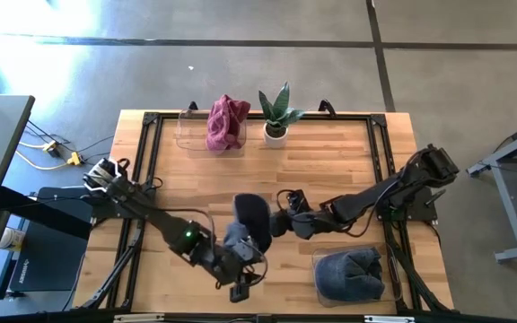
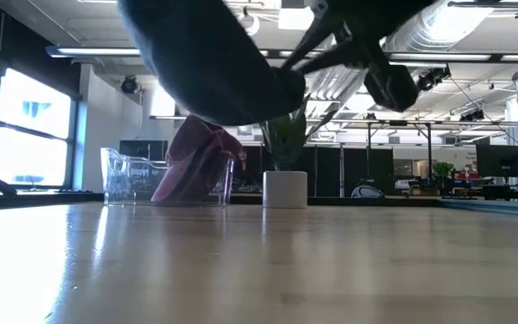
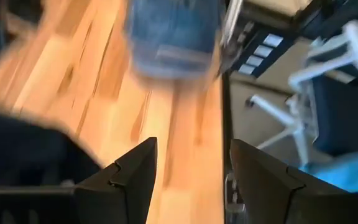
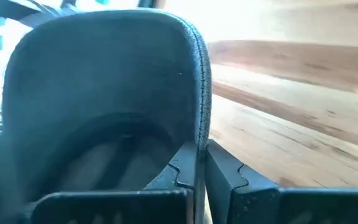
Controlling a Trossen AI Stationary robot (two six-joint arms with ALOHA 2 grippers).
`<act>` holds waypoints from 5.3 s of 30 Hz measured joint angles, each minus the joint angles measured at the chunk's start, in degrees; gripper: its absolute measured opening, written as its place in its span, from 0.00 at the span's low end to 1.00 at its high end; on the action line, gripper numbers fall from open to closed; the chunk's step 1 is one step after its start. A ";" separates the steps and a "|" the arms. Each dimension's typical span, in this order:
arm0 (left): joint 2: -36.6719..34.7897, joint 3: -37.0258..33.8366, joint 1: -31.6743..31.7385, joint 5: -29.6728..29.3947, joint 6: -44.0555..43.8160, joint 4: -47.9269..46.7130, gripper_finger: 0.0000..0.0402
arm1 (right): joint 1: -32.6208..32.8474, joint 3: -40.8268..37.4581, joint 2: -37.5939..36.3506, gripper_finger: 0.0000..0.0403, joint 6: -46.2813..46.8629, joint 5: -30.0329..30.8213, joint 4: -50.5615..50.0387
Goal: Pick & Place hat
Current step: Put the blue cap into the bottom transparent bin
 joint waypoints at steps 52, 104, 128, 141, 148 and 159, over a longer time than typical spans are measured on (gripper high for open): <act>4.10 -0.10 -2.47 -7.52 -0.28 -10.09 0.00 | 2.21 5.81 6.78 0.01 -4.45 11.12 11.51; 2.91 0.07 -1.69 2.08 -10.39 6.94 0.40 | 1.66 13.49 9.13 0.01 -15.03 5.44 -3.82; 2.94 1.92 -9.30 10.17 34.74 13.22 0.01 | -1.07 13.77 5.57 0.01 -7.73 0.50 -1.47; 3.03 3.44 -8.84 12.07 -3.69 -3.47 0.00 | -1.04 13.73 4.94 0.01 -4.29 5.20 -4.40; 3.03 0.47 -8.73 11.89 -12.30 -5.10 0.13 | 0.12 13.71 4.95 0.01 -5.75 4.77 -3.80; 3.03 -4.75 -10.41 -5.14 -26.89 -14.16 0.64 | 3.85 13.68 4.95 0.01 -6.19 10.27 -4.40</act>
